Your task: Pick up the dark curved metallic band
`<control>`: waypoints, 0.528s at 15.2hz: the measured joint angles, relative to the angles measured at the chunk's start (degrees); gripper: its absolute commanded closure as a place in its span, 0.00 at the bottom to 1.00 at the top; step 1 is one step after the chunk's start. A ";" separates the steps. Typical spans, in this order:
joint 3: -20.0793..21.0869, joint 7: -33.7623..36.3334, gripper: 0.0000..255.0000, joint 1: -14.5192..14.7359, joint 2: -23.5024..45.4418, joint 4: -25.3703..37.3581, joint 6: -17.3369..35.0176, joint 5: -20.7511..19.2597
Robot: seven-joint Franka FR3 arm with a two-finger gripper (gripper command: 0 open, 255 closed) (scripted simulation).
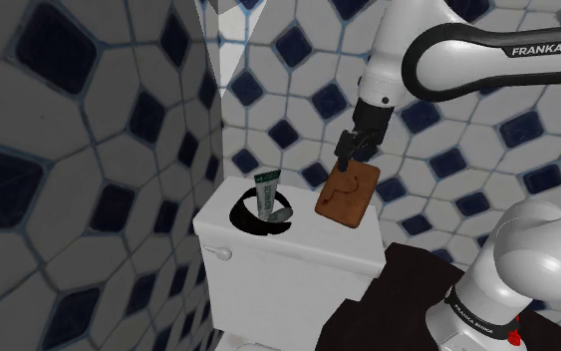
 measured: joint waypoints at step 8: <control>10.20 11.51 0.00 -3.47 13.34 -0.81 17.86 -6.25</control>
